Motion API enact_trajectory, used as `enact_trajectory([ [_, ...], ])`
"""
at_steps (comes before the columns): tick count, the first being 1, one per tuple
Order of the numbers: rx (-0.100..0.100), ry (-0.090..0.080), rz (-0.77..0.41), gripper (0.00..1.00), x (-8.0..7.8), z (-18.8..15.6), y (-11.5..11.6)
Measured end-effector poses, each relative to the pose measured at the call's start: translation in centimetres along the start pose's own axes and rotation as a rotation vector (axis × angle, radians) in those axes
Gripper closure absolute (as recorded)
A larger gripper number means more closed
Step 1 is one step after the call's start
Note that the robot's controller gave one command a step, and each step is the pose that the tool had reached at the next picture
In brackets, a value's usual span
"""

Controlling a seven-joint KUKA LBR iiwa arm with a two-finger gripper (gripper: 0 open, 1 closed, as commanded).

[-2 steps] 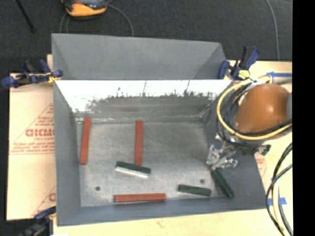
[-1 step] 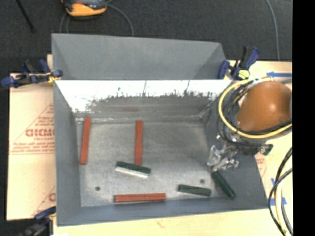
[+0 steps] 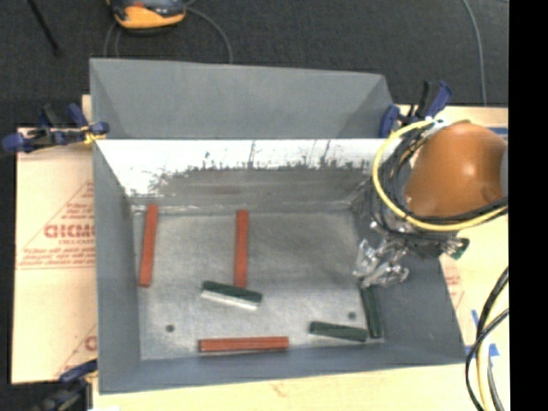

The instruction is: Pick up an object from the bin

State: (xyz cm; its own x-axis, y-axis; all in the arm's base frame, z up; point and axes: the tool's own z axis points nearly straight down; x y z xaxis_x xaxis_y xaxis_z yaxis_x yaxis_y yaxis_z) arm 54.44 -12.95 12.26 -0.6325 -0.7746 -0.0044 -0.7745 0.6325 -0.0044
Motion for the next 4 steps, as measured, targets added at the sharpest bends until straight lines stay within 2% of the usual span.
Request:
enact_trajectory([
  [1,-0.004,0.002,-0.227,0.00,2.4,0.5,2.4],
  [2,-0.004,0.001,-0.226,0.00,2.4,0.4,2.4],
  [3,0.001,0.016,-0.526,1.00,2.3,4.4,2.9],
  [4,0.001,0.016,-0.525,1.00,2.3,4.4,2.9],
])
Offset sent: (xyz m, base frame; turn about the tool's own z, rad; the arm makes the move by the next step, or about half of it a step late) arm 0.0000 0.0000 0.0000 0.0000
